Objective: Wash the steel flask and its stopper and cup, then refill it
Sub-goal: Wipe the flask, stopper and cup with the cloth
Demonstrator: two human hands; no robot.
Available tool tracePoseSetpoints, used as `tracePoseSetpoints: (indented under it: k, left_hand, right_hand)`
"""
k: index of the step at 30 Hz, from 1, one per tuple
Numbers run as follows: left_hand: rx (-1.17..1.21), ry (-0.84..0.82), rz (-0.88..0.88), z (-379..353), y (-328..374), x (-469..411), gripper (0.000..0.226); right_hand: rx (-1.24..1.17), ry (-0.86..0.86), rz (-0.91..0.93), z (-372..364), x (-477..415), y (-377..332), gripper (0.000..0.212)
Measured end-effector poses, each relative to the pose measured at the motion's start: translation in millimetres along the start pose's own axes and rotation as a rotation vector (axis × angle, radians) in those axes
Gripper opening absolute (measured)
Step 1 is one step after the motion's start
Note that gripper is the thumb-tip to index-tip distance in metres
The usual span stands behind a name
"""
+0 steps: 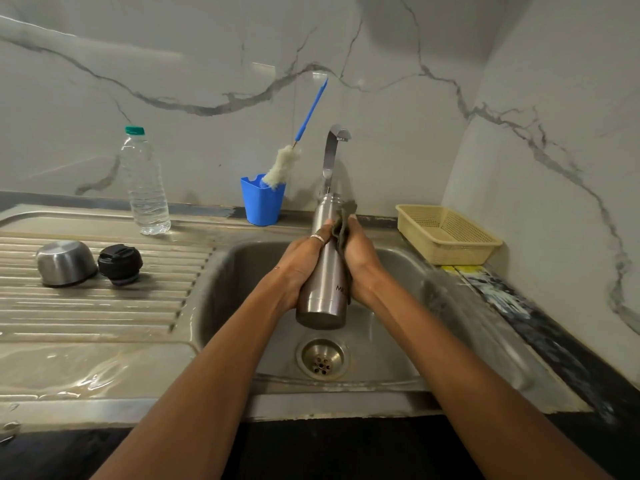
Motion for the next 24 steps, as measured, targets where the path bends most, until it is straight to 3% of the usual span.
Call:
tracePoseSetpoints:
  k: [3, 7, 9, 13, 16, 19, 24]
  left_hand:
    - [0.071, 0.126, -0.049, 19.8, 5.8, -11.1, 0.045]
    - [0.184, 0.277, -0.104, 58.8, 18.6, -24.9, 0.045]
    - [0.227, 0.333, -0.129, 71.1, 22.0, -22.9, 0.039]
    - [0.348, 0.196, -0.102, 53.3, 13.8, -21.4, 0.038]
    - [0.292, 0.054, -0.127, 31.3, 15.2, -15.2, 0.03]
    - [0.207, -0.034, -0.139, 16.1, 16.4, -6.4, 0.032]
    - [0.092, -0.134, -0.07, -1.3, 7.8, 0.6, 0.04]
  right_hand:
    - [0.023, -0.09, -0.054, -13.5, 9.3, 19.4, 0.053]
    - [0.298, -0.214, 0.112, -51.6, 30.0, 20.3, 0.07]
    - [0.491, -0.198, 0.23, -61.5, 41.4, 7.1, 0.072]
    - [0.772, -0.115, 0.483, -64.5, 54.3, -17.5, 0.061]
    - [0.842, -0.064, 0.585, -60.8, 49.1, -26.8, 0.058]
    - [0.771, 0.003, 0.62, -47.6, 41.3, -42.3, 0.057]
    - [0.486, 0.055, 0.502, -21.7, 24.2, -60.7, 0.058]
Point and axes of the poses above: each hand's wrist, its own x-axis away from the middle knuckle, its own z-axis out of the back of the hand, y = z × x, the point moved 10 cm from there along -x, towards the middle knuckle, and after that the axes turned 6 degrees about -z, right-handed, at the moved point
